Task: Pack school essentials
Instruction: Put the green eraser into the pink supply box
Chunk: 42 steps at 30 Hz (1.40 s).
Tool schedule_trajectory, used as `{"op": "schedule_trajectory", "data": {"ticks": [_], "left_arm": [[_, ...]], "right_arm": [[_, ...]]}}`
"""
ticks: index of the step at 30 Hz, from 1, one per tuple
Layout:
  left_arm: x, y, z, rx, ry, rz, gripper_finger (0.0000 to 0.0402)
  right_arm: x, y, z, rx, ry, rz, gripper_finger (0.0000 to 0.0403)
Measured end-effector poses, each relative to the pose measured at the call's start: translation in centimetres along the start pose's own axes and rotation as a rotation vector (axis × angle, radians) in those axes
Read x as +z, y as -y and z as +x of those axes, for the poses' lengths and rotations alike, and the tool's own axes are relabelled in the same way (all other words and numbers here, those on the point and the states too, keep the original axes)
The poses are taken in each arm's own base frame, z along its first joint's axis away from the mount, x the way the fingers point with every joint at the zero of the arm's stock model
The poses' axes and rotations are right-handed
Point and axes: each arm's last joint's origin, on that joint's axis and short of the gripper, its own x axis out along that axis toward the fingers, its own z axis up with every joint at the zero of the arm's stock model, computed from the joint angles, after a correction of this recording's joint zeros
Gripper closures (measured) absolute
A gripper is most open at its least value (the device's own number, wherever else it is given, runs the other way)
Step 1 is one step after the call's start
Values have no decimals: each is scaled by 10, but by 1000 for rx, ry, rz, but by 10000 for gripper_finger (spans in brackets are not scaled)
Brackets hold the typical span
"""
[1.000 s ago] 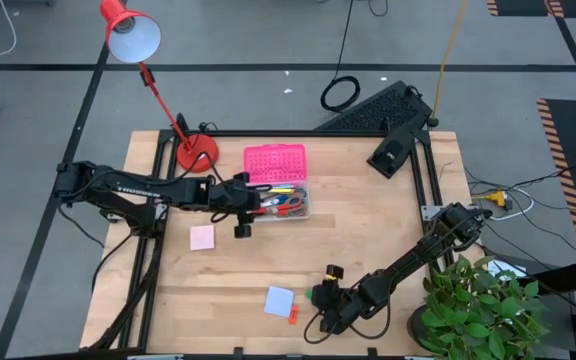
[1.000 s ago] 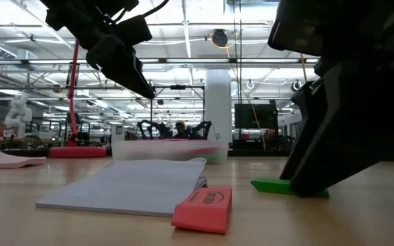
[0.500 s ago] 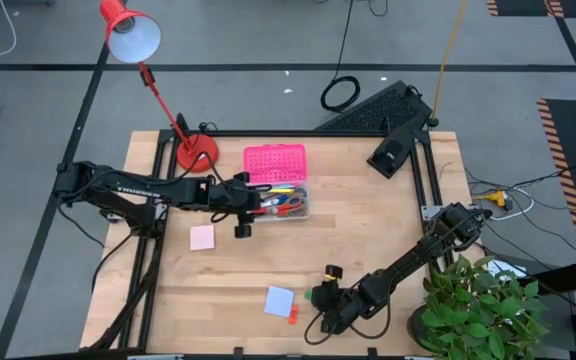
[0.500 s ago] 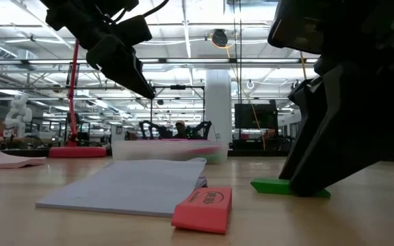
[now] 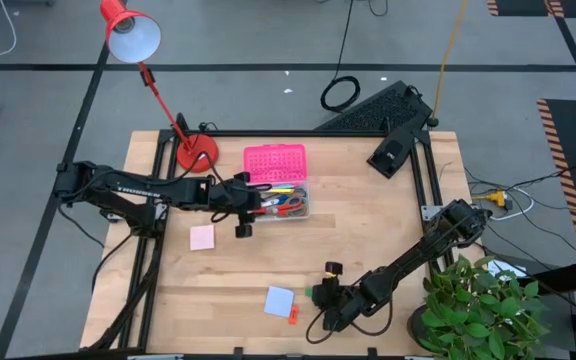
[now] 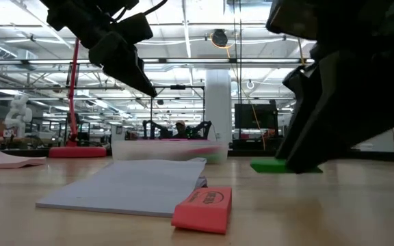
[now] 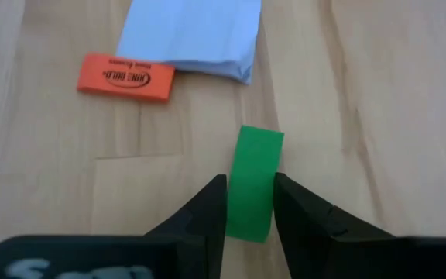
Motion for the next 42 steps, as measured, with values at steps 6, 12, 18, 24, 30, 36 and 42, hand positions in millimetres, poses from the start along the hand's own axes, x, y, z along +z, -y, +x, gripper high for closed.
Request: {"op": "schedule_trajectory", "data": {"ticks": [6,12,18,24,30,36,42], "left_arm": [[8,3,-1,-98,94,-23,229],[16,16,-3,-139,168,85,229],[20,42,-9,-159,232,328,229],[27,85,-17,-107,360,626,229],[33,127,-21,42,514,914,229],[41,146,-21,132,611,1025,229],[53,157,-18,124,560,1052,229]], "right_arm": [[15,12,-9,-1,30,-50,310],[35,34,-33,-17,58,-65,310],[55,57,-67,-16,117,-71,310],[69,74,-98,-1,200,-42,310],[71,75,-109,51,218,-29,310],[71,71,-107,144,236,-11,310],[76,67,-106,242,313,-23,310]]}}
